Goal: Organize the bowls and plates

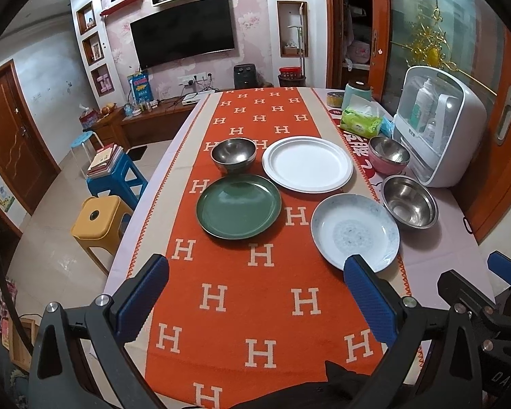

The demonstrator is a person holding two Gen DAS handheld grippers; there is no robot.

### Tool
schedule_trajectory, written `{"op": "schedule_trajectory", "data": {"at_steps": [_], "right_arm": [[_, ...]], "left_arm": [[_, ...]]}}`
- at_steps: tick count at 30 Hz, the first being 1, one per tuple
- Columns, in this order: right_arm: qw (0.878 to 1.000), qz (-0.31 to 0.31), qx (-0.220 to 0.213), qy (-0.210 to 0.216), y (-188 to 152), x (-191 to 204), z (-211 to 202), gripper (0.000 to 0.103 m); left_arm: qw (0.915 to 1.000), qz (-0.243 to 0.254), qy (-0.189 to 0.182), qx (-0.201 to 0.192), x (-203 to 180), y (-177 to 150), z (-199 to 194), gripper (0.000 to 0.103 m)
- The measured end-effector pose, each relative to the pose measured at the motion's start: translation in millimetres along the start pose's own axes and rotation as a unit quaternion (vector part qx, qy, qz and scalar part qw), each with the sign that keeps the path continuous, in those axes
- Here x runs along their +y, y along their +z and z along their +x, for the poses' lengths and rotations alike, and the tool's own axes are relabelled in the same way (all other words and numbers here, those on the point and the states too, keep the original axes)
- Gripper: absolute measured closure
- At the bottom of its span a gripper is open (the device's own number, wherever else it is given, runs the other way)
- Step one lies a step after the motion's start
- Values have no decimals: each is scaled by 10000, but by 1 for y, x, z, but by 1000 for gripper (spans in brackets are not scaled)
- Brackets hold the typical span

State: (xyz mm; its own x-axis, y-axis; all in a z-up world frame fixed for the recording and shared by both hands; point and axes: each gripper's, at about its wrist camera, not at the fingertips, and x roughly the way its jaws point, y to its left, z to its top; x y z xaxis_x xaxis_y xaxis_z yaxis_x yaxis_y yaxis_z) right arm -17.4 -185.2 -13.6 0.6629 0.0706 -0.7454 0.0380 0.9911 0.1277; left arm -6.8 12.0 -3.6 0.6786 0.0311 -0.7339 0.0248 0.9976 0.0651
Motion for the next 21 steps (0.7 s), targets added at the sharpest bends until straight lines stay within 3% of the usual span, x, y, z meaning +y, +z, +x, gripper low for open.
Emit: {"op": "schedule_trajectory", "data": {"at_steps": [8,21], "right_arm": [[9999,65,-108,-86,1,-2,-5,8],[9989,138,-302,-336,7,-5,-6,8]], "left_arm": [[9999,18,51,85,1,1,3,1],[9997,-9,-212,117,3,19,8,1]]}}
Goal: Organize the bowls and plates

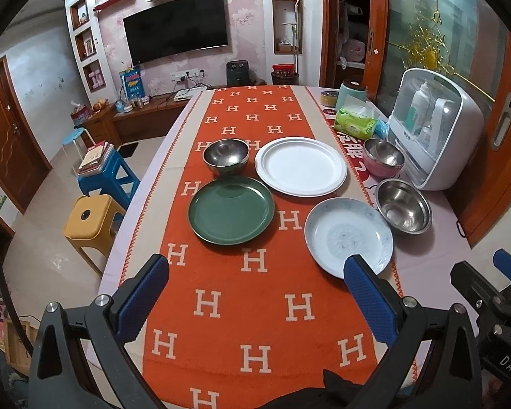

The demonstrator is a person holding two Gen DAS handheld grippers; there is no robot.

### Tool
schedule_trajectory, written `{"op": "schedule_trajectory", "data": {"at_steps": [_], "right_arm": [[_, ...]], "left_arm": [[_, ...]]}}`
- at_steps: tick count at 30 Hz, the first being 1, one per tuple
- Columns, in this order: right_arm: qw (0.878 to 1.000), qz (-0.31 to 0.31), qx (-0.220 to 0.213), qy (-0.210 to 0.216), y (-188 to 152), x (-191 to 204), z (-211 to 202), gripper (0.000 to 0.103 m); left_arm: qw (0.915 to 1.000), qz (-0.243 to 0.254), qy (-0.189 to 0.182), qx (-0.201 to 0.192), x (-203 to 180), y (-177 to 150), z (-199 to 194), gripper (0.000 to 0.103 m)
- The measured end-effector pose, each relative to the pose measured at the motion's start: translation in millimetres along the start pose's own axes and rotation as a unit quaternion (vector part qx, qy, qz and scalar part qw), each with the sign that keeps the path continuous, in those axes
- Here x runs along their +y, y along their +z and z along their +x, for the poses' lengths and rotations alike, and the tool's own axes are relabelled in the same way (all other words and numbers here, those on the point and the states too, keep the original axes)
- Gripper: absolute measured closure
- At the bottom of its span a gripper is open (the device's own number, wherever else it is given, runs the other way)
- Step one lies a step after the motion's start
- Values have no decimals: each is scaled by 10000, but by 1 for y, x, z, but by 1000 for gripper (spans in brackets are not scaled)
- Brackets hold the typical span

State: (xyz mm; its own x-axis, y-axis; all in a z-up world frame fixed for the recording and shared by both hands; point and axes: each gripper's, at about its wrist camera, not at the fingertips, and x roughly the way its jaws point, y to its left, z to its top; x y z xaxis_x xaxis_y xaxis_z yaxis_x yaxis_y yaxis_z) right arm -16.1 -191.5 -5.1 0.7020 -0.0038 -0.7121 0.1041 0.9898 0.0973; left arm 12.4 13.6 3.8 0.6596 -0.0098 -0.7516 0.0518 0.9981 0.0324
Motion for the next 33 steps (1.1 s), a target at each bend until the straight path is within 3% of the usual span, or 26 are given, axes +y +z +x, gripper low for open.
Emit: {"op": "schedule_trajectory", "data": {"at_steps": [11,20,33], "right_arm": [[9998,112,-90,131,25,-7,18,8],[9976,145,-577,341,71,-12,29,8],[9933,612,-899,394,132,-32,77,8]], "left_arm": [[9999,-113,-65,18,6,37,14,1],[9998,-185,72,-45,7,79,30,1],[9992,-228,-304,-108,15,155,74,1]]}}
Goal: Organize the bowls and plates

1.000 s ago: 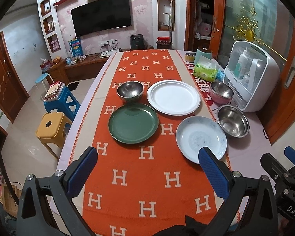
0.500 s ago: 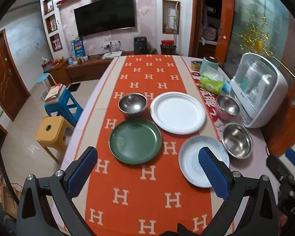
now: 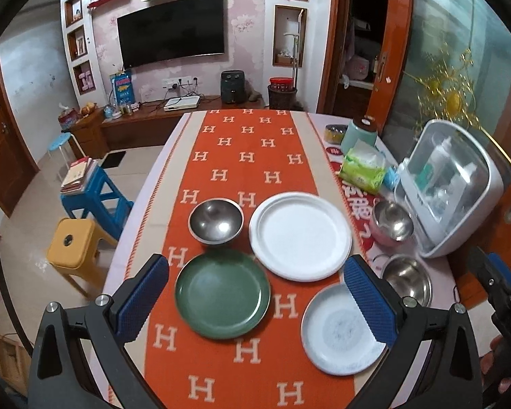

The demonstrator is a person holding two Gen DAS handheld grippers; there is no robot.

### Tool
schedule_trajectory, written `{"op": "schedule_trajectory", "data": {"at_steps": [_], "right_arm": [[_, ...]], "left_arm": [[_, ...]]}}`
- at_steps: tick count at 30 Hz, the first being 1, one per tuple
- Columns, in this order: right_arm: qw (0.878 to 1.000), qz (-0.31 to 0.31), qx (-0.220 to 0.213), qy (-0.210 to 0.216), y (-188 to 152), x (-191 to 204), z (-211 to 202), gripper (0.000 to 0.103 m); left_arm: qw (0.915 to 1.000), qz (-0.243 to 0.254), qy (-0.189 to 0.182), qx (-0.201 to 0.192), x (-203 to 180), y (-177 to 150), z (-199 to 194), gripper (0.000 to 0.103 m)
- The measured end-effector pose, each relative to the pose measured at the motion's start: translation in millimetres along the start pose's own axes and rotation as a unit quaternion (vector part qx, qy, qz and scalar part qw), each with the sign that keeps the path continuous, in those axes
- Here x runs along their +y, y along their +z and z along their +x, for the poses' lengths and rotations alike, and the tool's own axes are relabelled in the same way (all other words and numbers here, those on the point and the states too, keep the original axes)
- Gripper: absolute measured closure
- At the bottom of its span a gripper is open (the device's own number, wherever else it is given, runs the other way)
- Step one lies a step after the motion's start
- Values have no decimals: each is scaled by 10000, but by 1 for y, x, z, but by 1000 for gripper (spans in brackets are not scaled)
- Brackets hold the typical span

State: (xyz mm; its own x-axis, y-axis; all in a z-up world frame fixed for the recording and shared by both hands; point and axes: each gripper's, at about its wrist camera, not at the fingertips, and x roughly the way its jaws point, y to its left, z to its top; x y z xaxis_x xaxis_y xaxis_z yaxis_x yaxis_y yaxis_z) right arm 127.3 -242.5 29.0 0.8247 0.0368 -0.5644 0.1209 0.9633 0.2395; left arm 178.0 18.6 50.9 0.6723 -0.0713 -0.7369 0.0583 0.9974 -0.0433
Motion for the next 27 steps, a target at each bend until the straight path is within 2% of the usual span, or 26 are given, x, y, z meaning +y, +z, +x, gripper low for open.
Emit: {"op": "schedule_trajectory", "data": {"at_steps": [5,15,27], "right_arm": [[9996,17,-284,-1,11,-5,24,8],[9989,-179,-238,359,13,-8,78,8],[9978,47,510,422,-12,-17,165,8]], "left_arm": [[9999,-84,-132,56,7,17,35,1],[9982,-271,-499,168,19,27,111,1],[9954,-211,-646,678,19,9,198,1]]}}
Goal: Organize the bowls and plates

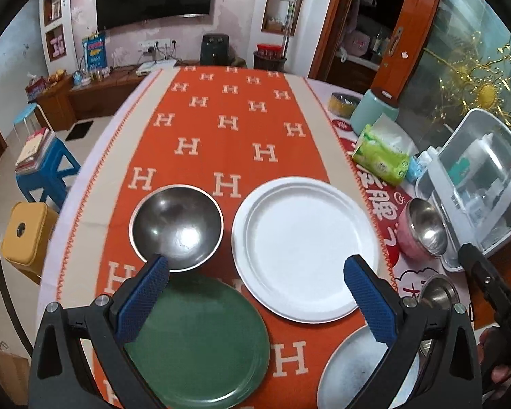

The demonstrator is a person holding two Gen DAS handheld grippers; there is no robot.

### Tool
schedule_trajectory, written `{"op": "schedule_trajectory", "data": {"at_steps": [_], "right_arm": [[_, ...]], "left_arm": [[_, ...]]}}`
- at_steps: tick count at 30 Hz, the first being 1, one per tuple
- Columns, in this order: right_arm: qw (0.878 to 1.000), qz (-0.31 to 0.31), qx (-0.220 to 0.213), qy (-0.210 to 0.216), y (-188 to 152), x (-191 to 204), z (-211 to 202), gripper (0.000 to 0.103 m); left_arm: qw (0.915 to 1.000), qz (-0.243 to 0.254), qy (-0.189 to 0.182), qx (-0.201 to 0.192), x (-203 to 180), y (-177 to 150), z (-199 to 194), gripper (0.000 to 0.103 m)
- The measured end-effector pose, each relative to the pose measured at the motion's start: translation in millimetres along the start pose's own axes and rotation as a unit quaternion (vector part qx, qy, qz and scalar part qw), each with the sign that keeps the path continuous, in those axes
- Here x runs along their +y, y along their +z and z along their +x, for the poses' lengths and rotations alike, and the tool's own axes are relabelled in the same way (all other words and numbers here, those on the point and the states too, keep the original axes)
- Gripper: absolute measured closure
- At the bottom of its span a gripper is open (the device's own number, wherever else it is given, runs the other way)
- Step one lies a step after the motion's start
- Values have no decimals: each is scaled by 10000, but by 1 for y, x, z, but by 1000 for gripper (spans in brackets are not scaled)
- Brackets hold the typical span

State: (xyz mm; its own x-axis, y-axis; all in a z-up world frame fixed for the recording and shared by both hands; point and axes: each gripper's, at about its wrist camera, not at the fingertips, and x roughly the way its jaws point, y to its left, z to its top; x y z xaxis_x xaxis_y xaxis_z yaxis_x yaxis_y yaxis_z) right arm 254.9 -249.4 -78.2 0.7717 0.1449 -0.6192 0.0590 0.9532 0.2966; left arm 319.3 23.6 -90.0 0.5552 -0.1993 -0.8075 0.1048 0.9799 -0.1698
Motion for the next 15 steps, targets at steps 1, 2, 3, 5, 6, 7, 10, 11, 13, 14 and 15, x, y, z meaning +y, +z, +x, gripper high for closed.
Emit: {"op": "schedule_trajectory", "data": {"at_steps": [1,2,3,5,6,7,10,11,13,14,15], "right_arm": [[9999,45,92,-11,-4,-2,8,8],[9998,87,153,-3,-5,-4,14,8],[9996,155,224,16,-8,-6,21,8],[9992,229,336,17,-11,-10,31,8],[9990,250,382,11,-13,-11,36,8],[9986,275,450,-12,-15,-12,42,8],[9975,367,602,-28,-19,-17,56,9],[9970,399,663,-30,-21,-19,61,9],[9961,429,768,-50,-24,-22,73,12],[9956,440,820,-56,-26,-23,77,15],[9952,450,867,-42,-27,-24,80,17]], "left_arm": [[10000,-20,-47,23,1,0,4,1],[9999,-50,-94,58,2,-1,10,1],[9998,-88,-134,115,3,-1,17,1],[9994,-132,-204,238,4,-3,27,3],[9992,-140,-228,282,4,-3,32,4],[9990,-150,-259,318,5,-4,37,7],[9981,-234,-362,442,8,-5,52,14],[9977,-259,-417,471,9,-5,57,17],[9970,-278,-476,535,10,-5,66,27],[9968,-277,-496,570,10,-5,70,31],[9965,-272,-489,622,10,-5,74,33]]}}
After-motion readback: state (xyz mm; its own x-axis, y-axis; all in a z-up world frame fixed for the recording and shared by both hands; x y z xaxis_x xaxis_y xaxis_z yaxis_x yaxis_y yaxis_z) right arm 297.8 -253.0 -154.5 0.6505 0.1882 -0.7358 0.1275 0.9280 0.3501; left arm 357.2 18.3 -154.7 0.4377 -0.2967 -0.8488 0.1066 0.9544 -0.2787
